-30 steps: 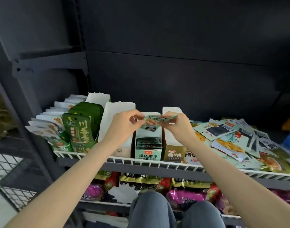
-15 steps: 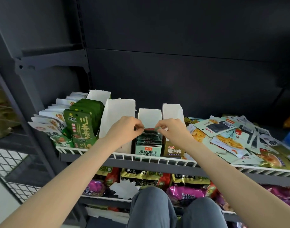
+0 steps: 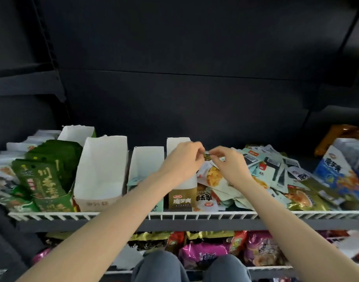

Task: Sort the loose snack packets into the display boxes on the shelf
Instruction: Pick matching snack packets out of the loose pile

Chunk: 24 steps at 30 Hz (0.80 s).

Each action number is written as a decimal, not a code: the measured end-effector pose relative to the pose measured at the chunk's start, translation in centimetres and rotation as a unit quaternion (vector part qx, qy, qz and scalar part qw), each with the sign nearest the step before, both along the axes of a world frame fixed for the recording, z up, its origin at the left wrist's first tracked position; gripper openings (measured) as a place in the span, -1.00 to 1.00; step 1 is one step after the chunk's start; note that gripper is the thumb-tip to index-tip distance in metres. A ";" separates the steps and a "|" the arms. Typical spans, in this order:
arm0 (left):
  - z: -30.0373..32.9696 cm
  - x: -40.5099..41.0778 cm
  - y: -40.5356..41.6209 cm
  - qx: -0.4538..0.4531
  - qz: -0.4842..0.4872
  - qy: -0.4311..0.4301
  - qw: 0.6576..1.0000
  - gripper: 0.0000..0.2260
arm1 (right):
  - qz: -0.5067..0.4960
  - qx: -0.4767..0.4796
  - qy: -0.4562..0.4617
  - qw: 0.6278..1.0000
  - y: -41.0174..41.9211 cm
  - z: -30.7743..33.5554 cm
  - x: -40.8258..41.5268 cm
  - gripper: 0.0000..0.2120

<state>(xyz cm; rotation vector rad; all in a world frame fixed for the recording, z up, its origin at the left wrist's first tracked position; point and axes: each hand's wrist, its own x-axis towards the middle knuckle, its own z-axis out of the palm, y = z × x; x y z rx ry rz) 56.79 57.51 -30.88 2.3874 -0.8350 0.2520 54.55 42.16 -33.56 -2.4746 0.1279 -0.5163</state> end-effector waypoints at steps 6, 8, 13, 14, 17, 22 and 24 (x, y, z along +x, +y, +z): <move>-1.5 4.7 -10.3 0.168 0.017 0.023 0.985 -0.67 | -0.092 -0.039 0.095 0.990 -7.2 -1.9 3.8 -0.49; -2.5 7.0 -12.4 0.241 0.039 0.030 0.969 -0.59 | -0.085 -0.049 0.130 0.987 -8.7 -2.6 5.2 -0.38; -3.8 12.0 -15.0 0.340 0.056 0.120 0.931 -0.58 | -0.062 -0.094 0.236 0.965 -11.3 -3.0 8.2 -0.16; -3.9 12.4 -15.1 0.352 0.045 0.125 0.927 -0.61 | -0.058 -0.094 0.257 0.960 -11.6 -3.0 8.5 -0.14; -3.9 12.9 -15.3 0.366 0.028 0.066 0.928 -0.67 | -0.051 -0.110 0.280 0.952 -12.3 -3.0 9.2 -0.18; -3.2 12.1 -15.5 0.361 0.041 -0.057 0.930 -0.74 | -0.073 -0.103 0.261 0.957 -12.1 -3.2 9.1 -0.21; -2.1 11.5 -14.9 0.312 0.054 -0.104 0.943 -0.79 | -0.074 -0.074 0.221 0.970 -11.8 -3.3 8.7 -0.19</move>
